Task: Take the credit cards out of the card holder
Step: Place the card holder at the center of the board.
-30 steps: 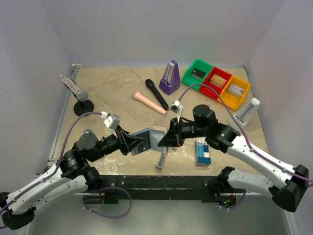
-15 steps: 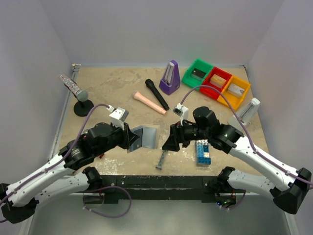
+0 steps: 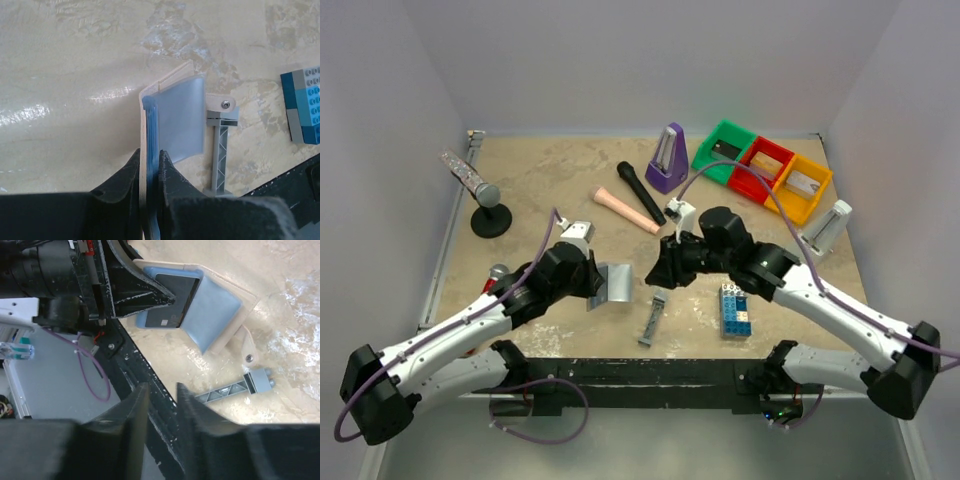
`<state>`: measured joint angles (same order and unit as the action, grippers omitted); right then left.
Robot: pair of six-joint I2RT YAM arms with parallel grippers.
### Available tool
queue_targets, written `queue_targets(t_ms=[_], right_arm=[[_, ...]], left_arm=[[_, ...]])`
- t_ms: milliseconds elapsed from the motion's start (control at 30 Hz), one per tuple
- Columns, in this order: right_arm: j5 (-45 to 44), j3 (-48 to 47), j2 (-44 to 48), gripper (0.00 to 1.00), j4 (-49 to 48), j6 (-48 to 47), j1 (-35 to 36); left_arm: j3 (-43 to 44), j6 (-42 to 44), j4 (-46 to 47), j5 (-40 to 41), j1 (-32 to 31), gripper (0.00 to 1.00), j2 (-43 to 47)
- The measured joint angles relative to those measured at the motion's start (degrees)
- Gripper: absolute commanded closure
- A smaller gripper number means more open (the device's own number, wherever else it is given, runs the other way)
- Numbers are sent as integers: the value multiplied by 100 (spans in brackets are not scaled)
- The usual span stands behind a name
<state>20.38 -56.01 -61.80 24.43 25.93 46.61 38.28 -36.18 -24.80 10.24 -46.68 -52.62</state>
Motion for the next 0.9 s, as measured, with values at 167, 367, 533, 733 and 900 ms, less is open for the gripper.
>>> queue_targets(t_ms=[167,367,533,733,900], right_arm=[[240,0,-1161,89,-527,114,0],[470,13,-2129,92,-1220,306,0],[590,-116,-2804,95,-1497,363,-7],[632,-332,-3475,96,-1668,424,-127],[645,-398,-3873,96,-1801,481,-339]], left_arm=[[-855,-295,942,-507,479,100,-68],[-1132,-404,1956,-1078,699,100,-448],[-1228,-575,2638,-1716,1246,100,-935],[-1274,-732,2914,-2166,1554,100,-1624],[-1274,-841,3165,-2450,1676,96,-2006]])
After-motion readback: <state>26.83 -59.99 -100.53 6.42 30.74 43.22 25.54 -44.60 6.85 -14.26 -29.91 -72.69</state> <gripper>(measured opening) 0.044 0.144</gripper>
